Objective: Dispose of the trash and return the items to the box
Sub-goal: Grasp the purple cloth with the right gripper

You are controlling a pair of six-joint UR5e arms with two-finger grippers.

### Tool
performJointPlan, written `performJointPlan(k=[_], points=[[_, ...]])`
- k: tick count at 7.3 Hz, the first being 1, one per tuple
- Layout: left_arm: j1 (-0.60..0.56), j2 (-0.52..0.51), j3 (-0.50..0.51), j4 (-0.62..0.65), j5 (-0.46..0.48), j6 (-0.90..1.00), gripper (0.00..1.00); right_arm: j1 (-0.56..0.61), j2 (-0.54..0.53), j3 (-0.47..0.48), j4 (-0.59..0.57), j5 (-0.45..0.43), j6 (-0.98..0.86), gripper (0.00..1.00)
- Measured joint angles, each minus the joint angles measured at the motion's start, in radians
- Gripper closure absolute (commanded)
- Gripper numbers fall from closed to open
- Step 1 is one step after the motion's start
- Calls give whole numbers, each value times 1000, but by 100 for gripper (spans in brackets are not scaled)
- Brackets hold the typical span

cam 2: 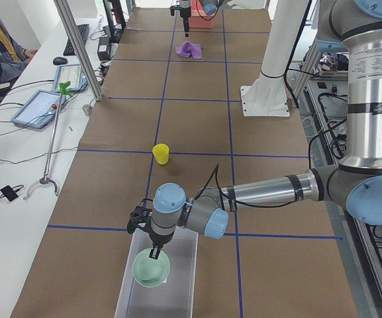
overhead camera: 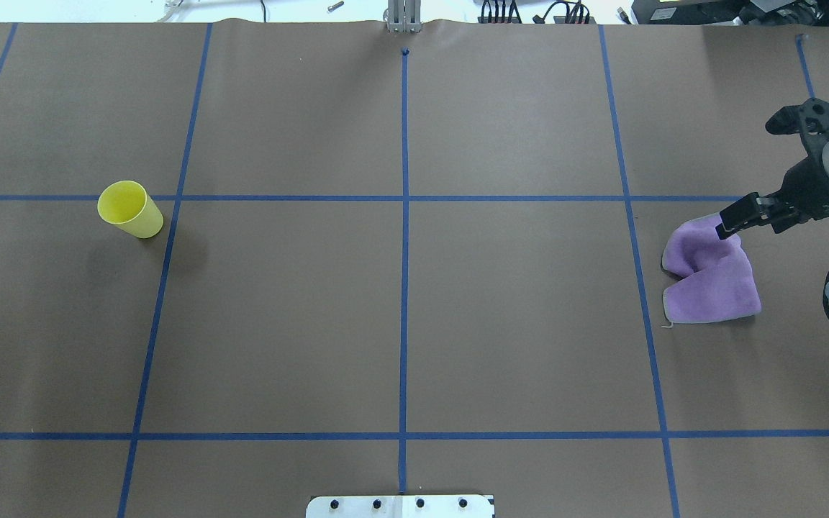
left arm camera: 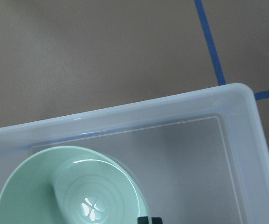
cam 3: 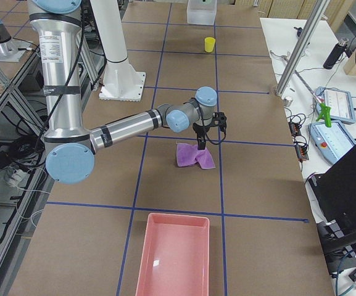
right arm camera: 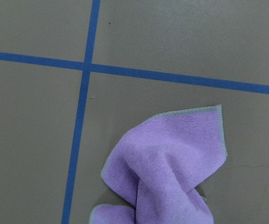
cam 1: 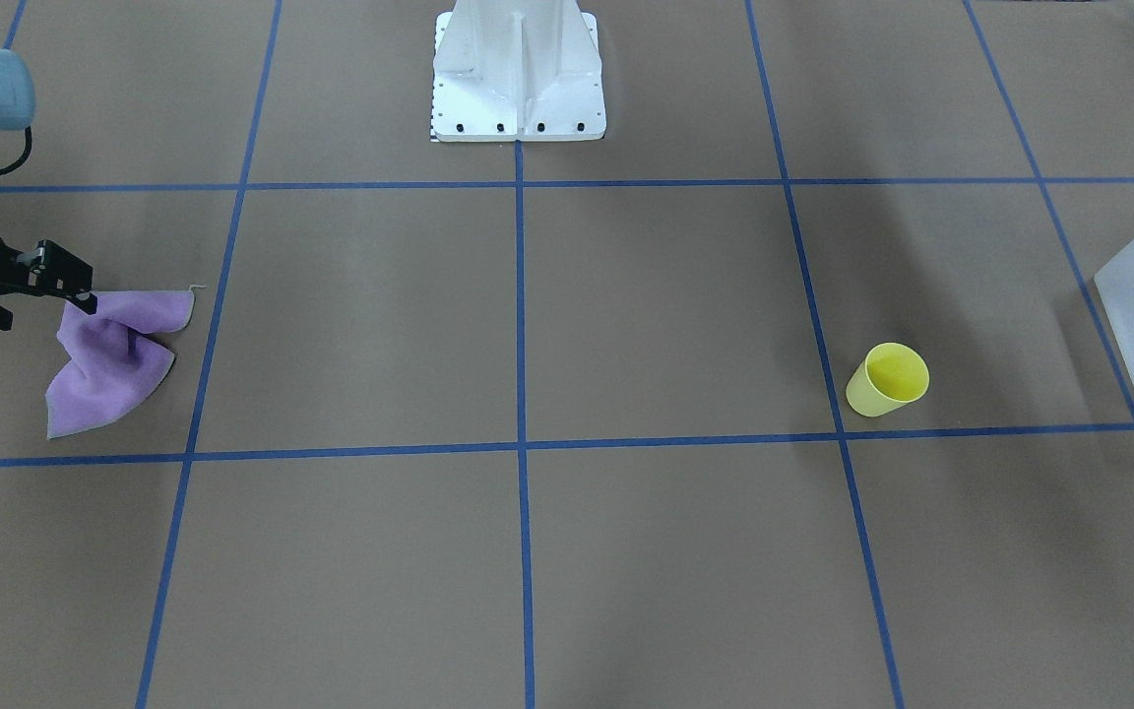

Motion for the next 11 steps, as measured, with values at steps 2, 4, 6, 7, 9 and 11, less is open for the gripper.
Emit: performJointPlan(k=[2,4,6,7,9,11], points=[[0,-5,39,-9,0,-4,100,-26,-1,-14,18,-7,21,0],[1,-8,52,-9,0,-5,100,-60,4,-25,20,-44,24,0],[1,-8,53,-9,0,-6,79,-101,16,-59,26,-90,24,1],[1,-8,51,-9,0,-6,28,-116,19,-77,42,-118,25,11],[1,-8,46,-11,0,-6,3,-122,15,-92,59,-135,31,100],[1,-7,42,-12,0,-26,3,-122,9,-93,63,-137,43,100]])
